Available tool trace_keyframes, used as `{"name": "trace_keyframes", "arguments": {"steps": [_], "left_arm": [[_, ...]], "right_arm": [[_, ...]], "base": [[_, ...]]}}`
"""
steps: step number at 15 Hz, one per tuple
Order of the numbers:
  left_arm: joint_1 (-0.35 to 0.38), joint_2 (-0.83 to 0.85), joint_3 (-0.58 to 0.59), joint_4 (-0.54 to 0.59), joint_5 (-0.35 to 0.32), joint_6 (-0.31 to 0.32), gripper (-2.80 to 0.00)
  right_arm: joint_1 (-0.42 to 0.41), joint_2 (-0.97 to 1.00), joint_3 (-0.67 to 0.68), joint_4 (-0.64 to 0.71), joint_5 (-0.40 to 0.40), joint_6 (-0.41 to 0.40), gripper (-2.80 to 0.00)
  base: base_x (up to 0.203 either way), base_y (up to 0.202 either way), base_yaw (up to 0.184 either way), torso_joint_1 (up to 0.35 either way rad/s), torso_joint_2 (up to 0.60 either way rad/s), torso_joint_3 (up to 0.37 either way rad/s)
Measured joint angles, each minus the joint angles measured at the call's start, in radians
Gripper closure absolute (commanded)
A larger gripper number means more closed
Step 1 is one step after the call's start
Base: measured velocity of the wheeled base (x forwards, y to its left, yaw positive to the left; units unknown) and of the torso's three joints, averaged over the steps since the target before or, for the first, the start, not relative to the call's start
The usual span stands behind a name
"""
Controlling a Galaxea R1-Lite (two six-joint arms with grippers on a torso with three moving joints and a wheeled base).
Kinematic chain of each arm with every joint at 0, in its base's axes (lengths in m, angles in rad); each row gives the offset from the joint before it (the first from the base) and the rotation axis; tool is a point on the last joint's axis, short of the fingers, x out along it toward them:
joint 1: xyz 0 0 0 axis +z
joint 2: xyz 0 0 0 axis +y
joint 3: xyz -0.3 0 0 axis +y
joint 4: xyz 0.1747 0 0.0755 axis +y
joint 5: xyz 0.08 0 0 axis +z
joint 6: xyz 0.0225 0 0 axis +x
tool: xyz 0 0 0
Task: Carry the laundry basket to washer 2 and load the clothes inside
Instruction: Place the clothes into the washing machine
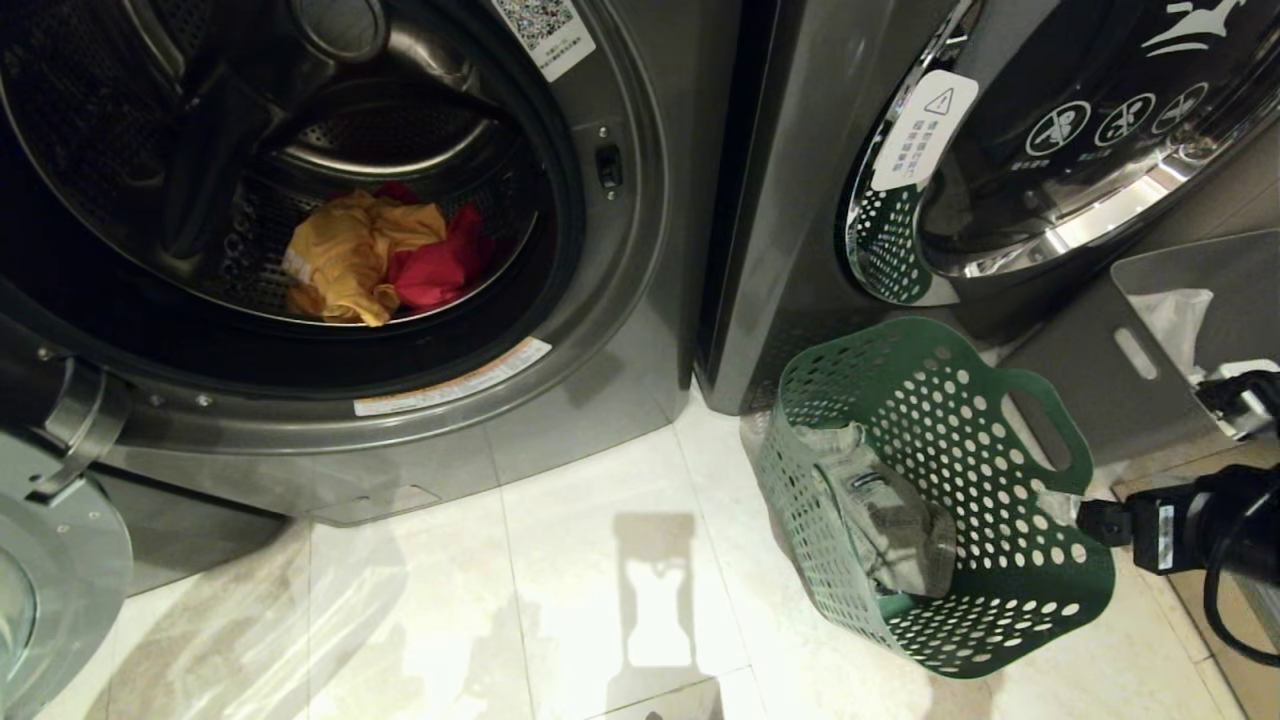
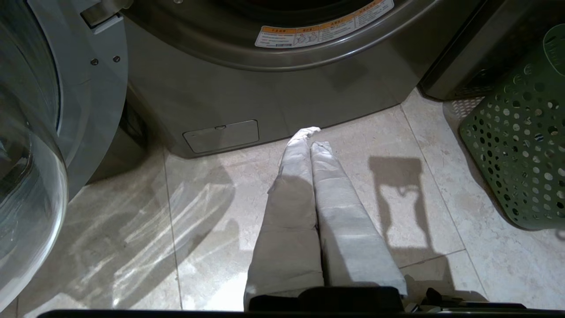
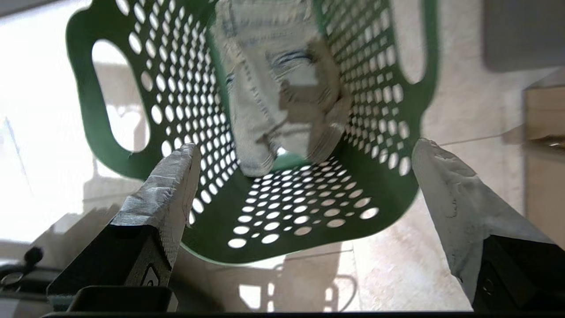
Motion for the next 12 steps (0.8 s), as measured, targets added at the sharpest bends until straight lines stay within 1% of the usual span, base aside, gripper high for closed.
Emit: {"name": "trace_keyframes", "arguments": {"steps": [2,4,6,8,11,12], "left_arm": [[0.0,0.0,0.0,0.0,0.0,0.0,0.0],[0.0,0.0,0.0,0.0,0.0,0.0,0.0],[0.0,0.0,0.0,0.0,0.0,0.0,0.0],[0.0,0.0,0.0,0.0,0.0,0.0,0.0],[0.0,0.0,0.0,0.0,0.0,0.0,0.0],[0.0,0.0,0.0,0.0,0.0,0.0,0.0]], "right_arm": [[0.012,0.056,0.001,0.002,0.001,0.02,-2.8],[0.022,0.134,-0.004,0.002,0.001,0.058,-2.8],[0.026,0.242,-0.047,0.005,0.001,0.096,-2.8],[0.027,0.371,-0.136,0.028,0.004,0.116,-2.8],[0.013,0.586,-0.348,0.052,0.013,0.124,-2.8],[0.007,0.654,-0.414,0.056,0.028,0.121,-2.8]], "base": [[0.0,0.0,0.0,0.0,0.0,0.0],[0.0,0.0,0.0,0.0,0.0,0.0],[0.0,0.0,0.0,0.0,0.0,0.0],[0.0,0.0,0.0,0.0,0.0,0.0],[0.0,0.0,0.0,0.0,0.0,0.0],[0.0,0.0,0.0,0.0,0.0,0.0]]}}
